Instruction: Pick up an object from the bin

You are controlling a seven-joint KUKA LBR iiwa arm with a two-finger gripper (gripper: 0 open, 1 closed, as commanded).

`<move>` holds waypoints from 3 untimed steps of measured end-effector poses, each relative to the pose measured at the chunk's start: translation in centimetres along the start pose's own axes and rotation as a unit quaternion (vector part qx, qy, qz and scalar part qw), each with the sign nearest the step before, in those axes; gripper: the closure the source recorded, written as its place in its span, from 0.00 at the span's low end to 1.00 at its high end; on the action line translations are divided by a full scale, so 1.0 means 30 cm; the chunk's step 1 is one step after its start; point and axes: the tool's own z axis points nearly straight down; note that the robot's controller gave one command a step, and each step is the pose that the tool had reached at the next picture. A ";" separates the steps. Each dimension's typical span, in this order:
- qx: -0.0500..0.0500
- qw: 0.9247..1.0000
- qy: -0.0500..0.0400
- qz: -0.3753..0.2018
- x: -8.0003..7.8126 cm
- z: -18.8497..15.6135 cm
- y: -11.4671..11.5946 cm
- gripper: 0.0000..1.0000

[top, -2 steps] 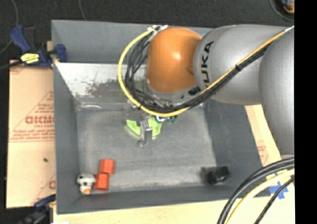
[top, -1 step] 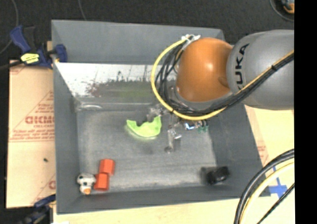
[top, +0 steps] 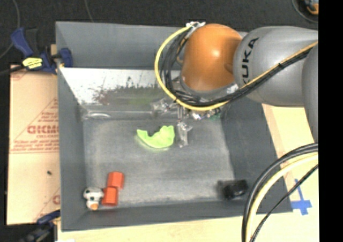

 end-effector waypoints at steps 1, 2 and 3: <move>0.000 0.997 0.001 0.071 0.035 0.228 0.019 0.00; 0.002 0.999 -0.004 0.045 -0.015 0.221 0.025 1.00; 0.002 0.999 -0.004 0.045 -0.015 0.221 0.025 1.00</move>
Offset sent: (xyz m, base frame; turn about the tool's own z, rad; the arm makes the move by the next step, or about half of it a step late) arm -0.0021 0.0107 -0.0685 0.0826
